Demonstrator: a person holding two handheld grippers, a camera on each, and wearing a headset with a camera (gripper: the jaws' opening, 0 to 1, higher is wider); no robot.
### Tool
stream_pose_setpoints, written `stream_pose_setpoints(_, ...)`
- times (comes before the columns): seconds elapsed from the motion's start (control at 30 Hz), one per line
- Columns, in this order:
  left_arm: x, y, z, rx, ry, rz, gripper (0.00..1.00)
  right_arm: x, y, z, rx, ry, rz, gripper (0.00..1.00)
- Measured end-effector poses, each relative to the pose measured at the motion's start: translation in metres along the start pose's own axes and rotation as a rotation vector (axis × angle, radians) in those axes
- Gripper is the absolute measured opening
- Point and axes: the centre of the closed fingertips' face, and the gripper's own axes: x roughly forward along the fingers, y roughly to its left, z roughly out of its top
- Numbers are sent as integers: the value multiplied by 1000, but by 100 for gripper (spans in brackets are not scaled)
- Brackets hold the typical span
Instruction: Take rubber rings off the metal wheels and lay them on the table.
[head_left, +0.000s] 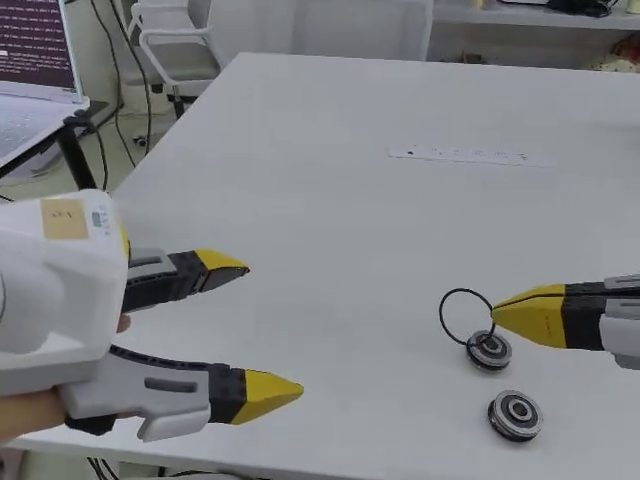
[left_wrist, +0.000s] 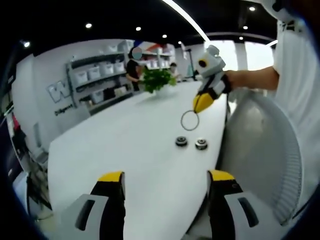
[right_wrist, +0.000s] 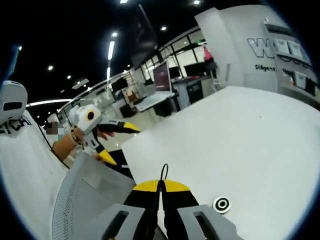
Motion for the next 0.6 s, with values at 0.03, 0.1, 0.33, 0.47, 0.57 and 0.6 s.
stream_pose_setpoints(0.03, -1, 1, 0, -5, -6, 2, 68, 3, 1, 0, -3, 7, 4, 0)
stream_pose_setpoints(0.1, -2, 2, 1, -16, -19, 5, 69, 11, 4, 0, -11, 24, 20, 0)
stream_pose_setpoints(0.33, 0, -3, 0, -15, -23, -26, 75, 38, 10, -3, -28, 85, 64, 0)
stream_pose_setpoints(0.47, 5, -6, 1, -16, -25, -42, 76, 51, 14, -6, -26, 109, 101, 0)
stream_pose_setpoints(0.57, 10, -8, 3, -11, -24, -55, 77, 62, 13, -14, -19, 142, 114, 0)
stream_pose_setpoints(0.6, 10, -8, 4, -9, -23, -57, 77, 65, 12, -17, -18, 154, 118, 0)
